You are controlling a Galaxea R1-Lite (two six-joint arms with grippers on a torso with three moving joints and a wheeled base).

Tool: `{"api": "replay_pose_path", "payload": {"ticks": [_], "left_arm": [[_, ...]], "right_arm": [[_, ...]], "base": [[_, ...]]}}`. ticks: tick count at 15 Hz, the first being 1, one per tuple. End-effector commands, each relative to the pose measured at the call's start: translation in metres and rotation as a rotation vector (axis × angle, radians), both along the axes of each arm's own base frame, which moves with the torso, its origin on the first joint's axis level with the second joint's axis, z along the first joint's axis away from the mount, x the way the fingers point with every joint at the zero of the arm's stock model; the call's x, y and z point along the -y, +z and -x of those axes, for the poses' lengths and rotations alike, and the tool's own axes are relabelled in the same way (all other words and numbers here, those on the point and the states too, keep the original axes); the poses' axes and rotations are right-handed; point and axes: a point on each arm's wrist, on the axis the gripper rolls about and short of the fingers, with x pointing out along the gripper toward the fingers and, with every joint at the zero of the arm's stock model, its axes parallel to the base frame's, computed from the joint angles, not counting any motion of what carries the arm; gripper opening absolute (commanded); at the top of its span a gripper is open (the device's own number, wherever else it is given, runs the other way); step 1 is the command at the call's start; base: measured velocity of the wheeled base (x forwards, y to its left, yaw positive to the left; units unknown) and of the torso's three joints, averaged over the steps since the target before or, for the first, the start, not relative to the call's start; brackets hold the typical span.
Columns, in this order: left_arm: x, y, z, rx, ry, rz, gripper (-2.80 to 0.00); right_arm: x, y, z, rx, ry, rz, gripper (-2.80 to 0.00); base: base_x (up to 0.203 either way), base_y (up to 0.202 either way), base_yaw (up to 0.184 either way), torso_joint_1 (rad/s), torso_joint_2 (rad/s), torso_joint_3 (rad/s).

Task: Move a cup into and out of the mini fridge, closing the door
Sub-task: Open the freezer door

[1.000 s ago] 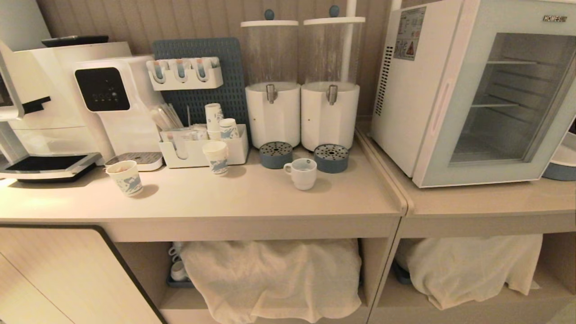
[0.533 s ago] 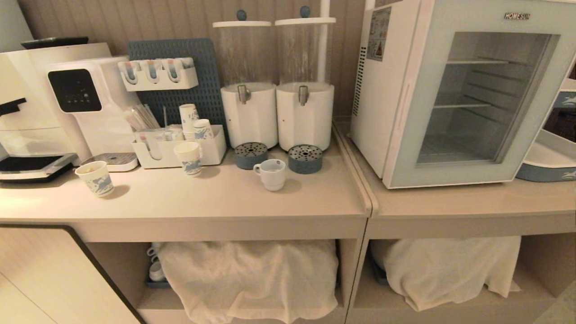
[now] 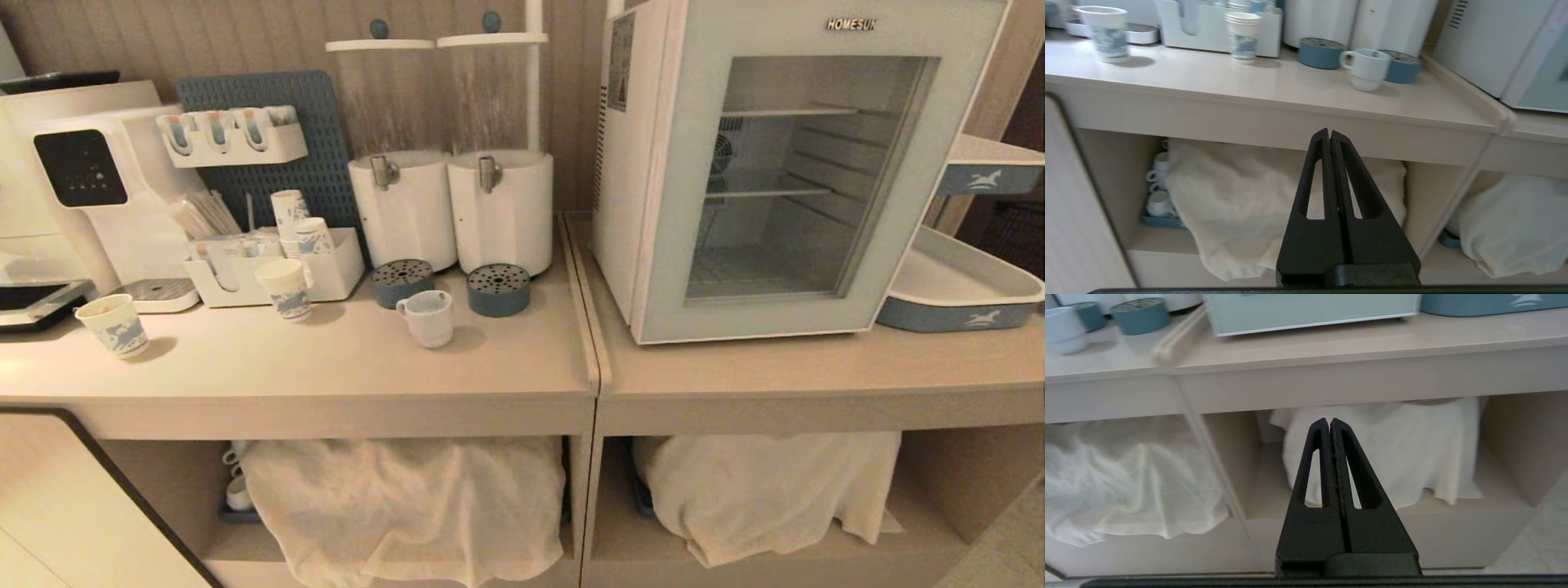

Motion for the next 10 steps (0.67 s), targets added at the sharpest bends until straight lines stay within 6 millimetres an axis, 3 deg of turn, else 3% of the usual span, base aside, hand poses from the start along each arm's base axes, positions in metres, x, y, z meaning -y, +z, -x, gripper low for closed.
{"api": "replay_pose_path", "payload": {"ticks": [1,10], "left_arm": [[0.0,-0.0111,-0.0029,-0.034,0.0,0.001,-2.8],[0.0,-0.0112,-0.0029,-0.034,0.0,0.001,-2.8]], "right_arm": [[0.0,0.0,-0.0001,-0.002,0.0,0.0,-2.8],[0.0,0.0,-0.0001,-0.002,0.0,0.0,-2.8]], "base": [[0.0,-0.189,0.001,0.004,0.01,0.002],[0.0,-0.193,0.001,0.003,0.0,0.001]]}}
